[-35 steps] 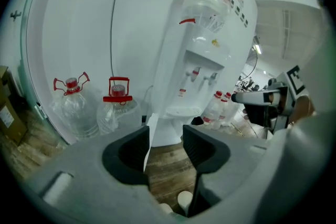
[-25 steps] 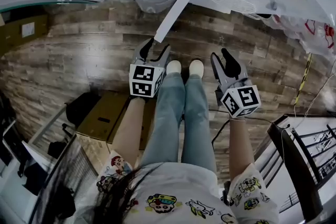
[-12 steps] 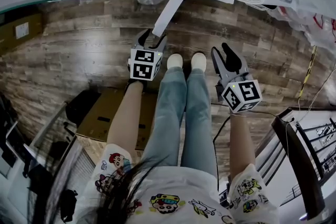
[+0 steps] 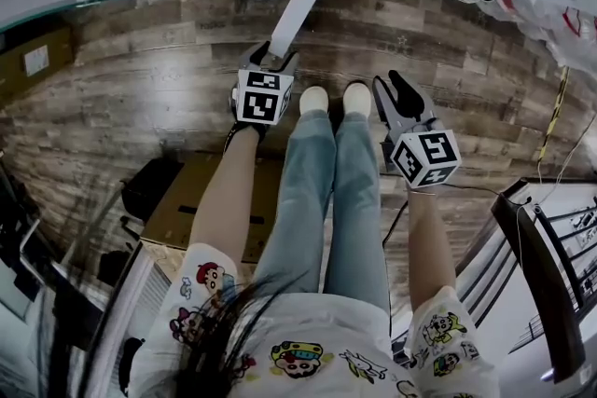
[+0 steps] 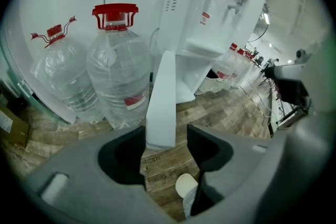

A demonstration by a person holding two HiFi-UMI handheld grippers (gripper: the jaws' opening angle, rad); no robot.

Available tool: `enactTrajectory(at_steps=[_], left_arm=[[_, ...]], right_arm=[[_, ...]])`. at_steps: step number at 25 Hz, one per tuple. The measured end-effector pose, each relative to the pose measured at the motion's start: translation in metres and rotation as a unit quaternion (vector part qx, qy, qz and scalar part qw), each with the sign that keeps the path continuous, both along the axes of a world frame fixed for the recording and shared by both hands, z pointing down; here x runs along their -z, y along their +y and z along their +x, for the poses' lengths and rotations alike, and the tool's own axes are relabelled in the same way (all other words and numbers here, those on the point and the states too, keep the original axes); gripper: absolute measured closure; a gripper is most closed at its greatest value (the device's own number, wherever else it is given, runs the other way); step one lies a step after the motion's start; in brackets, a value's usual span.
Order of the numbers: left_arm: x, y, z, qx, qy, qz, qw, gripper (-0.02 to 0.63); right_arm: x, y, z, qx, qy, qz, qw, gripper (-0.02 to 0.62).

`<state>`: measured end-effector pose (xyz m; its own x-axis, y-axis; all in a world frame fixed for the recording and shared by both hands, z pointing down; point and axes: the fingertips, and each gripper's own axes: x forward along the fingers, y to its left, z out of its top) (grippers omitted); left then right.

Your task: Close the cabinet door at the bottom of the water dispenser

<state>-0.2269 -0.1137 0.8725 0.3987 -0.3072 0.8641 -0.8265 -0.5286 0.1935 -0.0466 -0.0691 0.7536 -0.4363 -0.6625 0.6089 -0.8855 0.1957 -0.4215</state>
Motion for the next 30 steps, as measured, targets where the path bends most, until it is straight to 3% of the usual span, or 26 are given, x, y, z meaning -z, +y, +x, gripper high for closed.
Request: enactTrajectory(at_steps=[3, 5, 9, 21, 30], left_arm=[[-0.007, 0.001, -0.004, 0.000, -0.014, -0.005, 0.9999, 0.375], [-0.008, -0.001, -0.008, -0.002, -0.022, -0.001, 0.9998, 0.427], [-0.007, -0.001, -0.007, -0.013, -0.025, -0.004, 0.9996, 0.430], [-0.009, 0.012, 0.006, -0.015, -0.037, -0.011, 0.9991, 0.431], [-0.010, 0.031, 0.037, 0.009, -0.057, -0.023, 0.9981, 0.430]], right_arm=[[-0.004, 0.002, -0.001, -0.004, 0.002, -0.006, 1.000, 0.481], [-0.006, 0.004, -0.003, -0.007, 0.004, -0.007, 1.000, 0.510], [-0.006, 0.006, -0.003, -0.019, 0.011, -0.008, 1.000, 0.579], [0.007, 0.020, 0.014, -0.075, 0.010, 0.001, 0.997, 0.583], [0.002, 0.045, 0.040, -0.114, 0.005, 0.004, 0.993, 0.584]])
